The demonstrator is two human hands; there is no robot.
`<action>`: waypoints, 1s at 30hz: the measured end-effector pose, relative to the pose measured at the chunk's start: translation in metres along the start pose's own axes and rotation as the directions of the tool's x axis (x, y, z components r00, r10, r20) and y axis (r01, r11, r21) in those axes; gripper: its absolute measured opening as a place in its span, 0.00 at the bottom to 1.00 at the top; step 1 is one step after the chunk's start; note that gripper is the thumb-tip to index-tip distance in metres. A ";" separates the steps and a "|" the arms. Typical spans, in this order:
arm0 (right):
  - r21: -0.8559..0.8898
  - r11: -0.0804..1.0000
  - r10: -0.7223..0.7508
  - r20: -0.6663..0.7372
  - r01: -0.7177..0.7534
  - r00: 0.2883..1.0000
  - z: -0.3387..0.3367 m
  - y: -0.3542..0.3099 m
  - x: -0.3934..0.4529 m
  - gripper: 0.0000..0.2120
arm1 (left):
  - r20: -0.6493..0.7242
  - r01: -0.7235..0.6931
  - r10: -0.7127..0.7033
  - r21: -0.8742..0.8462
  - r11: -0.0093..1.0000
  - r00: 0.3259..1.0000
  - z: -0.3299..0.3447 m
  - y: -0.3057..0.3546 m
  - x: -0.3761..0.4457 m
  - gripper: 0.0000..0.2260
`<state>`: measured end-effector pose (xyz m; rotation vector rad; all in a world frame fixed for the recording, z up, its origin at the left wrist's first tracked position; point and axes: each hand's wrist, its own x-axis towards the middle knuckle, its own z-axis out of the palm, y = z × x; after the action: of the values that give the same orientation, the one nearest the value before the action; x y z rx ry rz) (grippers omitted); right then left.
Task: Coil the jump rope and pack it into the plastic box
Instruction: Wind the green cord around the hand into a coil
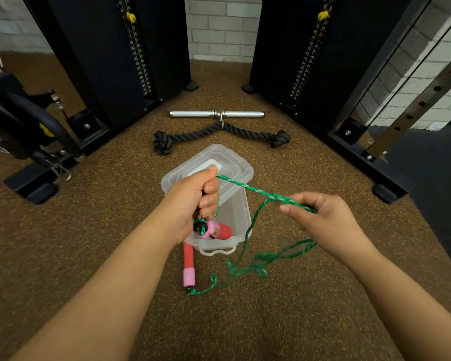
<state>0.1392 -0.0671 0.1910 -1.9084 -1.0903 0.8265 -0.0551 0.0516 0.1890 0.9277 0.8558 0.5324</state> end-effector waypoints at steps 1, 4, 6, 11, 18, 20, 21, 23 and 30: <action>0.004 1.000 -0.011 -0.007 0.011 1.000 0.001 0.002 0.000 0.04 | 0.002 0.000 0.000 0.004 1.000 1.000 0.000 0.000 0.000 0.24; 0.091 0.996 -0.029 0.020 0.027 0.999 0.001 0.001 -0.001 0.11 | -0.004 -0.005 0.005 0.011 1.000 1.000 -0.002 0.001 -0.001 0.24; 0.236 0.971 0.027 0.073 -0.043 0.997 0.000 -0.001 0.001 0.15 | -0.015 -0.009 0.009 -0.002 1.000 1.000 -0.005 0.003 -0.001 0.24; 0.343 0.892 0.193 0.295 -0.293 0.936 -0.002 0.008 0.003 0.20 | -0.009 -0.012 0.012 -0.003 1.000 1.000 -0.007 0.005 -0.003 0.24; -0.053 0.989 -0.125 0.191 0.137 0.974 0.017 0.007 0.001 0.21 | 0.245 0.041 -0.099 0.230 0.972 0.964 0.018 -0.001 -0.010 0.24; 0.179 0.966 -0.233 0.290 0.187 0.928 0.027 0.000 -0.003 0.21 | 0.288 0.037 -0.114 0.260 0.965 0.951 0.023 -0.003 -0.011 0.24; 0.244 0.951 -0.268 0.350 0.189 0.898 0.033 -0.002 -0.005 0.20 | 0.301 0.039 -0.118 0.257 0.966 0.946 0.023 -0.003 -0.011 0.24; 0.283 0.948 -0.262 0.431 0.146 0.863 0.039 -0.003 -0.010 0.15 | 0.315 0.056 -0.127 0.223 0.973 0.941 0.022 -0.003 -0.011 0.24; 0.281 0.959 -0.069 0.096 0.039 0.993 0.010 -0.004 0.002 0.13 | 0.347 0.110 -0.147 0.123 0.986 0.926 0.016 0.000 -0.012 0.25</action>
<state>0.1303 -0.0607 0.1885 -1.6089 -1.0231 1.0026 -0.0491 0.0351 0.1988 1.0154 0.6122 0.1974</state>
